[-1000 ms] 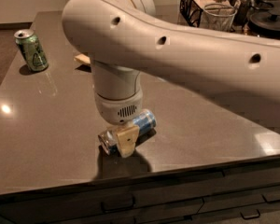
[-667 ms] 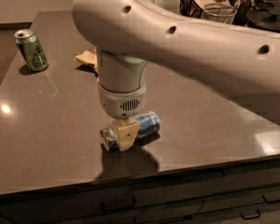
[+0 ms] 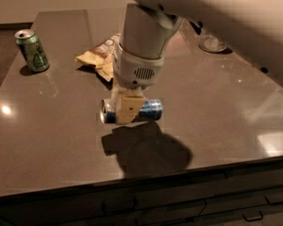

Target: Place redbull can upright

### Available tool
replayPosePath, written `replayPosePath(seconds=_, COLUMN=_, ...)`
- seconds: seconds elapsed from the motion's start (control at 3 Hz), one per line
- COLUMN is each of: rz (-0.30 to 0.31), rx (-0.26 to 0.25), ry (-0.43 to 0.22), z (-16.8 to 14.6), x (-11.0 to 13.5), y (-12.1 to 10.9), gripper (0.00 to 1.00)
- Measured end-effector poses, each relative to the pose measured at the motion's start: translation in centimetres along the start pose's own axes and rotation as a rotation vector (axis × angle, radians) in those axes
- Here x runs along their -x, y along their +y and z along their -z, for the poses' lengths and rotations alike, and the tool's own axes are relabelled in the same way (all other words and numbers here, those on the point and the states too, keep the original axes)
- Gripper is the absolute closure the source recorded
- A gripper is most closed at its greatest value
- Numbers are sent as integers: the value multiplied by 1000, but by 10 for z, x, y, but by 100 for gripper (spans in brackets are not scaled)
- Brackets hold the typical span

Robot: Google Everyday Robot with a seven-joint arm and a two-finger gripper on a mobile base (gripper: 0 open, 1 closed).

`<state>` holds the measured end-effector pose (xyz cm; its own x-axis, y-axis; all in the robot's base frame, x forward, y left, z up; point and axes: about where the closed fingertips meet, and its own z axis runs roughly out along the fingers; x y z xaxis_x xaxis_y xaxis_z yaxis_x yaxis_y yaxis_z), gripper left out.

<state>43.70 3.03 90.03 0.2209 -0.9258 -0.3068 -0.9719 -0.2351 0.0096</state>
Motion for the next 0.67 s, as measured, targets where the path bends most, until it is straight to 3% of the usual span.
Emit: replayPosePath(seconds=0.67, rz=-176, rx=-43, ry=-334, z=45, x=-1, y=-33, gripper=100)
